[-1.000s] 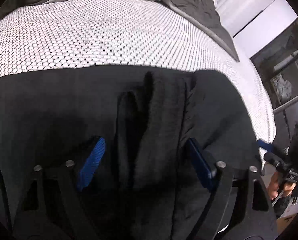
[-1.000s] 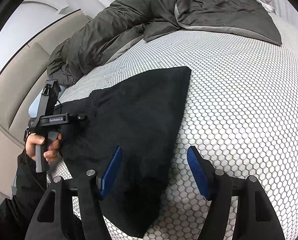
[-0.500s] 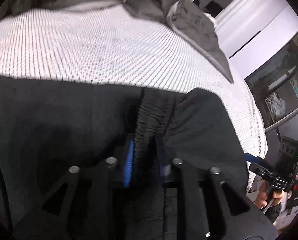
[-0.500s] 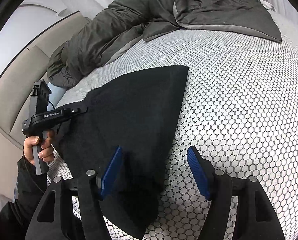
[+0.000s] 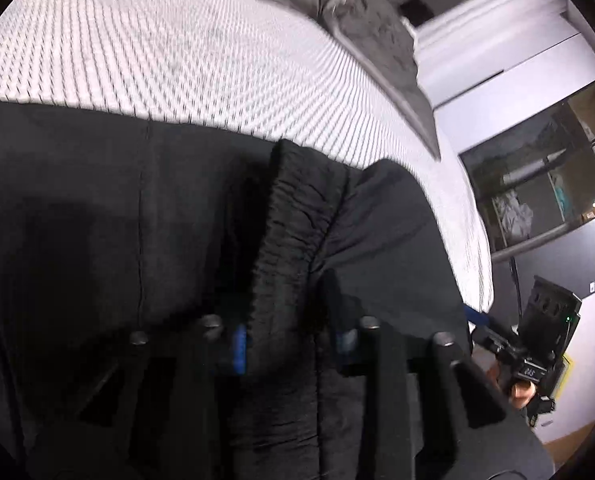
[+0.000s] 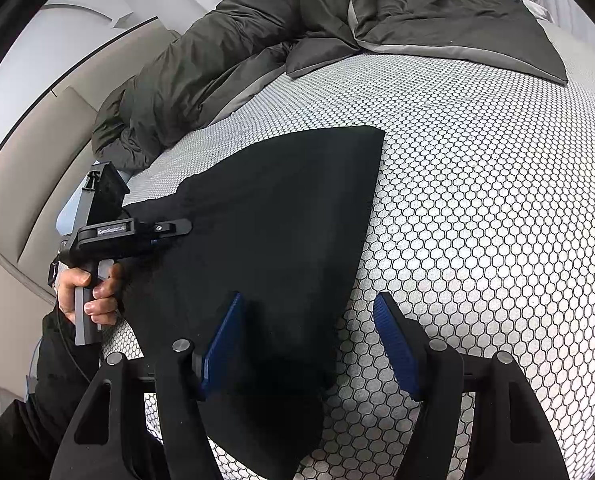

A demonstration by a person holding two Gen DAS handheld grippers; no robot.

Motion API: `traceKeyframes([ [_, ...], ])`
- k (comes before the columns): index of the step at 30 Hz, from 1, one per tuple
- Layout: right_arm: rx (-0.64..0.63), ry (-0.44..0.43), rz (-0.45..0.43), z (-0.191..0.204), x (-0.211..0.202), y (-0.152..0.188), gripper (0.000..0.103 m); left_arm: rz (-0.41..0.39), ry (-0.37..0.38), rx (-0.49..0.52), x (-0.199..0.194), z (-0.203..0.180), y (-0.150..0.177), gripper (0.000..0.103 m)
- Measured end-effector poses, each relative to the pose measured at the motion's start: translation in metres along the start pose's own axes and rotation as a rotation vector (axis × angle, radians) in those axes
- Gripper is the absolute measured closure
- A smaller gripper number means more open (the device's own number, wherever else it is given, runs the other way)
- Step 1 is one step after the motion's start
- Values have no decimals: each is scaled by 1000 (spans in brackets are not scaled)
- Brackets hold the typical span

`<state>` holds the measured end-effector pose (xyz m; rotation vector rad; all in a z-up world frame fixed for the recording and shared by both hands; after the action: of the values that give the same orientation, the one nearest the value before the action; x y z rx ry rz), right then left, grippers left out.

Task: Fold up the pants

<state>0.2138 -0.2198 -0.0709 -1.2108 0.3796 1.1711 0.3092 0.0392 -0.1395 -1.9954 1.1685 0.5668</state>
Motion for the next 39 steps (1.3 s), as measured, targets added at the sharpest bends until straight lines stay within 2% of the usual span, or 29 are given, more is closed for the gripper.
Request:
traceKeyframes([
  [2, 4, -3, -5, 2, 1, -2, 35, -64, -17, 28, -12, -9, -3, 88],
  [5, 2, -13, -12, 7, 2, -5, 35, -130, -52, 79, -40, -25, -10, 88],
  [8, -17, -22, -9, 12, 5, -5, 35, -169, -184, 103, -56, -13, -17, 84],
  [10, -22, -16, 1, 12, 9, -3, 35, -148, -303, 79, -47, 11, -17, 75],
  [11, -21, -11, 6, 11, 11, -2, 35, -123, -318, 51, -39, 21, -13, 67],
  [13, -18, -1, 14, 9, 12, -1, 35, -128, -297, 3, -42, 25, -11, 63],
  [15, -18, -6, 9, 9, 8, 0, 35, -127, -322, 25, -53, 22, -10, 59],
  [16, -21, -12, 9, 9, 6, 2, 35, -159, -340, 59, -66, 13, -10, 56],
  [18, -45, -38, 34, 12, 5, 10, 35, -214, -345, 101, -81, -3, -9, 37],
  [19, -60, -49, 51, 14, 5, 16, 35, -239, -335, 126, -89, -14, -6, 23],
  [20, -75, -70, 71, 17, 8, 22, 35, -261, -321, 156, -95, -28, -2, 17],
  [21, -77, -81, 81, 18, 10, 25, 35, -264, -302, 193, -95, -45, 3, 17],
  [23, -39, -101, 83, 18, 16, 30, 36, -230, -263, 245, -85, -72, 15, 16],
  [24, 14, -129, 93, 17, 21, 36, 36, -204, -233, 272, -69, -88, 21, 16],
  [26, 73, -168, 108, 15, 27, 46, 46, -151, -199, 308, -36, -117, 30, 16],
  [27, 98, -187, 107, 15, 28, 50, 46, -119, -192, 322, -16, -130, 34, 16],
  [32, 128, -257, 82, 21, 20, 55, 45, 50, -228, 359, 63, -164, 50, 16],
  [33, 137, -255, 80, 20, 21, 55, 51, 77, -252, 372, 74, -166, 51, 16],
  [34, 141, -247, 81, 18, 23, 56, 73, 107, -306, 399, 87, -165, 52, 16],
  [35, 148, -231, 83, 15, 25, 58, 83, 116, -344, 398, 97, -161, 48, 16],
  [37, 153, -206, 64, 10, 23, 64, 93, 106, -383, 388, 105, -158, 43, 16],
  [39, 171, -195, 38, 9, 16, 74, 98, 97, -386, 381, 106, -162, 40, 16],
])
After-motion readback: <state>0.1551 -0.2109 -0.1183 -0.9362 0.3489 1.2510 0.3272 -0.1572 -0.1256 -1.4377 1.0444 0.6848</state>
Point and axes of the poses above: each gripper's, at about its wrist camera, not at the fingertips, and x roughly the way its jaws point, z to its left, y to its underside, the point moved 9 cm from there along x, roughly the way its jaws point
